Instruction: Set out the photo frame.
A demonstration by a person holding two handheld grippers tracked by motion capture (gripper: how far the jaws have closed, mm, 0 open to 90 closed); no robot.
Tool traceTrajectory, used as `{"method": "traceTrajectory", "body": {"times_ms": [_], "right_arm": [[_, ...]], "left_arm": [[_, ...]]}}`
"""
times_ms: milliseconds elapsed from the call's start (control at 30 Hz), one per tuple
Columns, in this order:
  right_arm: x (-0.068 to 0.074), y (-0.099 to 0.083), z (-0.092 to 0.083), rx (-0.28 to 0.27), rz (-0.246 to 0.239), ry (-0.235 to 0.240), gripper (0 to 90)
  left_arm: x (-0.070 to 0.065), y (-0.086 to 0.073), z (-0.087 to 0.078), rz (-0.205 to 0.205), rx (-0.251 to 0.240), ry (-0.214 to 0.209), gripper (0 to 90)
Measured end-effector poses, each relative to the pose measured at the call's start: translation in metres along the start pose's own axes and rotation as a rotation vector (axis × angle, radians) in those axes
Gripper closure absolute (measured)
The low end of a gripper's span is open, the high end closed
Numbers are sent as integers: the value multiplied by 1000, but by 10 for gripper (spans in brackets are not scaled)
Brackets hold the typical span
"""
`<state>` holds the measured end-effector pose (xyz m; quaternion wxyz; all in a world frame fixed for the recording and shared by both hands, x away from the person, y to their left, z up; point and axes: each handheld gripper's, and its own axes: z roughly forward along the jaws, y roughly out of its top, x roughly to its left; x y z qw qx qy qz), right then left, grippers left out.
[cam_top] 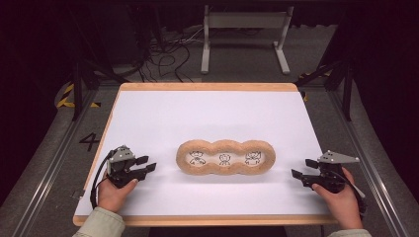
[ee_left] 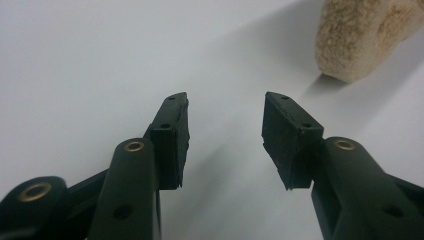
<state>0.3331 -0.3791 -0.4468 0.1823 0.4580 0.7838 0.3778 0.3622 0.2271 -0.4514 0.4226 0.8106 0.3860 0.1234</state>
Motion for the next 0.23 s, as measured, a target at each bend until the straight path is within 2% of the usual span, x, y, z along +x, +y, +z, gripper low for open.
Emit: {"method": "traceTrajectory", "body": {"times_ms": [100,167,233], "right_arm": [[4,-1,5,45,-29,5,246],[6,0,6,51,-40,4,237],[7,1,6,48,-43,2,230]], "left_arm": [[0,0,0,-7,-3,-3,536],[-1,0,0,-18,-1,-8,535],[0,0,0,-10,-7,-1,534]]}}
